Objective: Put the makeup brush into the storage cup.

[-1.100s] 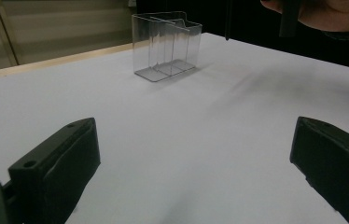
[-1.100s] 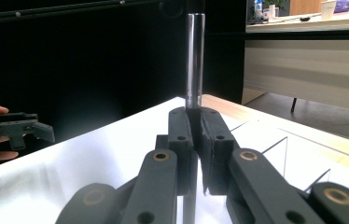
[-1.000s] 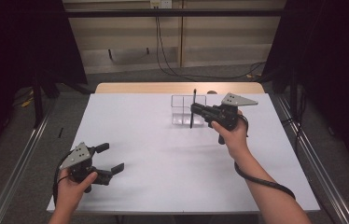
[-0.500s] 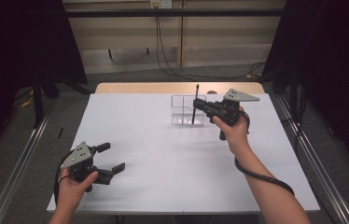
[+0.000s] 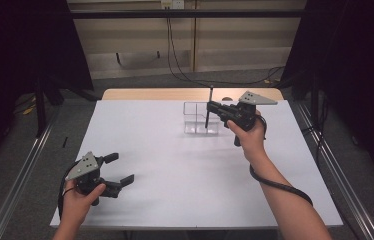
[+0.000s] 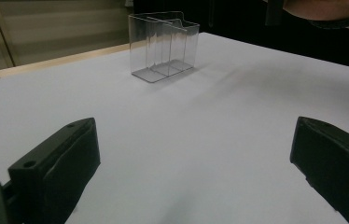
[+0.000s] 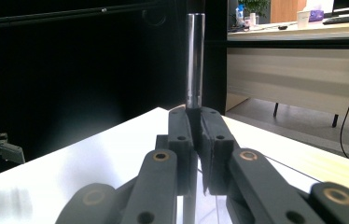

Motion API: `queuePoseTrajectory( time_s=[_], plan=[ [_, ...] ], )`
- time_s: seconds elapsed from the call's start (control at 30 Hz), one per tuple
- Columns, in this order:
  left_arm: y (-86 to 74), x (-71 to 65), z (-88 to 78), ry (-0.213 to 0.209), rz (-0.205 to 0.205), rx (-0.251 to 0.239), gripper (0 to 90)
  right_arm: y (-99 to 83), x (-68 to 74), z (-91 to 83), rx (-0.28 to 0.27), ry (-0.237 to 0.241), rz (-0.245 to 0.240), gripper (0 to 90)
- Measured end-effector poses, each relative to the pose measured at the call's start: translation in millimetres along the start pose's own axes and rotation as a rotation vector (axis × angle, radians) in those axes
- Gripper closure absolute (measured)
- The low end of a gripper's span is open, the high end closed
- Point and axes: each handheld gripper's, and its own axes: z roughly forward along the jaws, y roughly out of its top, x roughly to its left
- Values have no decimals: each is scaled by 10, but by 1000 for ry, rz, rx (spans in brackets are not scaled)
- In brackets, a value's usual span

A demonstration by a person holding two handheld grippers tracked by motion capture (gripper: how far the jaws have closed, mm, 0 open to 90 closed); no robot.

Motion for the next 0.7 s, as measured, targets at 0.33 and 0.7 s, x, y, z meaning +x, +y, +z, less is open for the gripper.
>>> queuePoseTrajectory(
  time_s=[0.33, 0.7],
  plan=[
    [7, -1, 10, -9, 7, 4, 14, 69, -41, 51, -2, -20, -8, 841],
    [1, 5, 11, -6, 1, 3, 14, 104, -118, 77, -9, -53, -1, 841]
  ],
)
